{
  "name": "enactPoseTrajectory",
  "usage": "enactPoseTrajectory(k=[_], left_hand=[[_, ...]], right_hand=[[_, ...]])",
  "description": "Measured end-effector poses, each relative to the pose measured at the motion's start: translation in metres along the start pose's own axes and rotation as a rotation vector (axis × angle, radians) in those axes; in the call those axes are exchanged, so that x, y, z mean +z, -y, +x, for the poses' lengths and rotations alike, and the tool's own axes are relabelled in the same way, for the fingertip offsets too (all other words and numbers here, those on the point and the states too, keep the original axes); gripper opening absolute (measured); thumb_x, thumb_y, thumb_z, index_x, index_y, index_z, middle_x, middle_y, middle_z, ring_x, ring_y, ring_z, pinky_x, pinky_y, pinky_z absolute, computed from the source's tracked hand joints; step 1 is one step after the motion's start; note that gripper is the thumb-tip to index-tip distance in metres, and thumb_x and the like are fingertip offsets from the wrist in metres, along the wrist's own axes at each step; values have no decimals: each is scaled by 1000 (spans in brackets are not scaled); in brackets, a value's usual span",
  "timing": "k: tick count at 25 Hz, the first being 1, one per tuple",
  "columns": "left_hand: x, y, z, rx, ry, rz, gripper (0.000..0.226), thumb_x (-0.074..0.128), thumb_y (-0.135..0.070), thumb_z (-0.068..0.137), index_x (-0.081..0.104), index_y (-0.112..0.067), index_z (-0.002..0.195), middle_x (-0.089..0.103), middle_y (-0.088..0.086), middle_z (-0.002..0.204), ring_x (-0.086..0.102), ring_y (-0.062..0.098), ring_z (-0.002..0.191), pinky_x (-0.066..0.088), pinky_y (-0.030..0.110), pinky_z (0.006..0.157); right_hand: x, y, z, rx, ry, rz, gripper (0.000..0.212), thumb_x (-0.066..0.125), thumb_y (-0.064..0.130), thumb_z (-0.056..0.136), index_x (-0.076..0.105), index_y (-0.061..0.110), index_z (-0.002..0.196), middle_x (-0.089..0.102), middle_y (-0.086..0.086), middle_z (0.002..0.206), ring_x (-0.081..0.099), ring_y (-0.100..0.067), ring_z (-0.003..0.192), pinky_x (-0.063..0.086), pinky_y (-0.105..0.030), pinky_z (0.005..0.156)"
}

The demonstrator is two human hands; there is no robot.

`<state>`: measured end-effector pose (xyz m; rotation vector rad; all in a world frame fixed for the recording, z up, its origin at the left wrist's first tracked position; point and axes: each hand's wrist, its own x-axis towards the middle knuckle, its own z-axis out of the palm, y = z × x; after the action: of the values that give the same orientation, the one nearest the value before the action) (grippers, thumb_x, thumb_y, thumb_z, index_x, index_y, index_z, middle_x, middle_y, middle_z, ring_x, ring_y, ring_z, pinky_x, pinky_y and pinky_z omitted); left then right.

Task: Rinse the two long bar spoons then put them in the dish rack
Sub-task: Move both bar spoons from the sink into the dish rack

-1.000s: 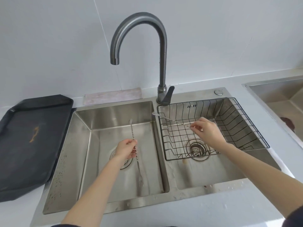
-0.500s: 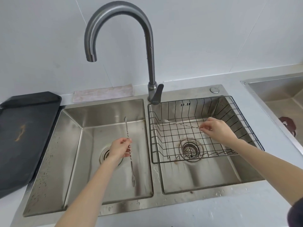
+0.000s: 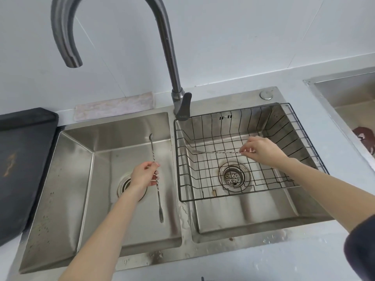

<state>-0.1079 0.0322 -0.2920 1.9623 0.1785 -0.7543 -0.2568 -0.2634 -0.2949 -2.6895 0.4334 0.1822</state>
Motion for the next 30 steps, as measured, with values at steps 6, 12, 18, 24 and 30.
enactPoseTrajectory(k=[6, 12, 18, 24, 30], left_hand=[[6, -5, 4, -5, 1, 21, 11, 48, -14, 93, 57, -8, 93, 46, 2, 63, 45, 14, 50, 43, 12, 36], [7, -7, 5, -15, -1, 25, 11, 48, -14, 93, 58, -9, 91, 46, 2, 64, 48, 13, 48, 43, 12, 38], [9, -10, 6, -18, 0, 32, 12, 48, -14, 93, 58, -9, 90, 46, 2, 63, 49, 8, 41, 43, 12, 38], [10, -10, 9, -21, -3, 42, 11, 49, -14, 92, 59, -8, 94, 47, 2, 64, 49, 8, 41, 44, 12, 38], [11, -9, 9, -36, 5, 52, 12, 48, -15, 92, 59, -9, 94, 48, 2, 64, 51, 9, 43, 44, 11, 38]], right_hand=[[3, -22, 3, 1, 37, 8, 19, 58, 27, 89, 70, 18, 100, 50, 4, 82, 42, -13, 82, 36, -31, 81], [7, -28, 4, -25, 82, -19, 19, 57, 28, 90, 70, 20, 101, 50, 6, 83, 39, -11, 84, 38, -34, 85], [20, -20, 23, 6, 109, -105, 21, 53, 25, 92, 68, 19, 105, 54, 3, 91, 53, -21, 99, 37, -34, 91], [31, -18, 31, 141, 80, -67, 18, 55, 24, 90, 70, 20, 100, 62, -3, 103, 57, -31, 101, 46, -38, 81], [34, -16, 29, 154, 9, -3, 19, 56, 18, 91, 71, 13, 101, 62, -8, 105, 56, -26, 104, 34, -30, 68]])
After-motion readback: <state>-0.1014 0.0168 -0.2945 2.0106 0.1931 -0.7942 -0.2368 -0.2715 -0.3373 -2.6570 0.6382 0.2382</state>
